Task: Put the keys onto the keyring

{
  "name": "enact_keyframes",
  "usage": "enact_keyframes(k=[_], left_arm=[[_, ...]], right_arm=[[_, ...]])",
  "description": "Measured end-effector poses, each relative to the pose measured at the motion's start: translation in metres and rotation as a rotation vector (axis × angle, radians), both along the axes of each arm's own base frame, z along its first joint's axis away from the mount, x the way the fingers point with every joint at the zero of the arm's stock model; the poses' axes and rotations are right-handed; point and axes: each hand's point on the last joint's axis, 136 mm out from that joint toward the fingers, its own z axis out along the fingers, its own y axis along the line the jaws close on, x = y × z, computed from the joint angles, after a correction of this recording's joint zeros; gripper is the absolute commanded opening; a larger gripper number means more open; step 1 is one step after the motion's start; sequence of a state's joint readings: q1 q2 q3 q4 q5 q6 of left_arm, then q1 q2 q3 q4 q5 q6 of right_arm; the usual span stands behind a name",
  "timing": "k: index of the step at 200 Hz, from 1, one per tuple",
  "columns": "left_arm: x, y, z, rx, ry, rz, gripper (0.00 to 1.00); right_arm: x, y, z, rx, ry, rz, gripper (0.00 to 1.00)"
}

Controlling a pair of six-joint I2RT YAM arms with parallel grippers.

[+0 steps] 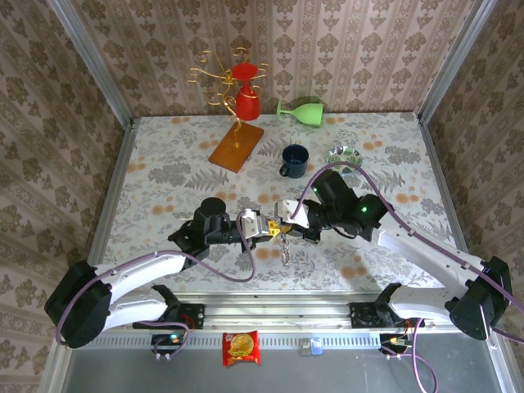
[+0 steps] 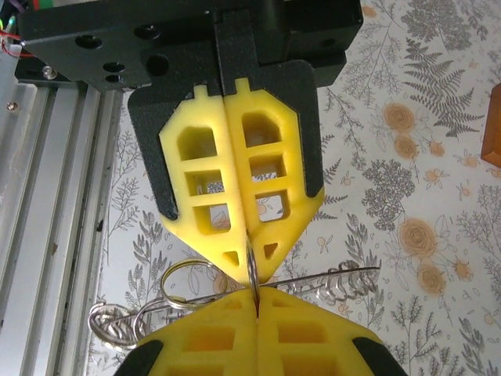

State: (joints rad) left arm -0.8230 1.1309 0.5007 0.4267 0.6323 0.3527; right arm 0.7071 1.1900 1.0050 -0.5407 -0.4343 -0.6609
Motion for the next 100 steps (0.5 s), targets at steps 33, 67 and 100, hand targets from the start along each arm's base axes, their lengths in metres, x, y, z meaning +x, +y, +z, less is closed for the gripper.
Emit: enact_keyframes(k=[33,67,100], left_arm=[[0.000,0.001,0.003,-0.009,-0.001,-0.001,0.00],[0.000,0.000,0.013,-0.052,-0.007,-0.009,0.00],[-0.001,0.001,0.017,-0.087,-0.001,-0.012,0.00]], right_arm=[[0.005,-0.014,0.006,0.110,0.009,-0.073,0.31],[0.005,-0.019,0.003,0.168,0.023,-0.108,0.32],[0.006,-0.016,-0.008,0.184,0.053,-0.121,0.33]])
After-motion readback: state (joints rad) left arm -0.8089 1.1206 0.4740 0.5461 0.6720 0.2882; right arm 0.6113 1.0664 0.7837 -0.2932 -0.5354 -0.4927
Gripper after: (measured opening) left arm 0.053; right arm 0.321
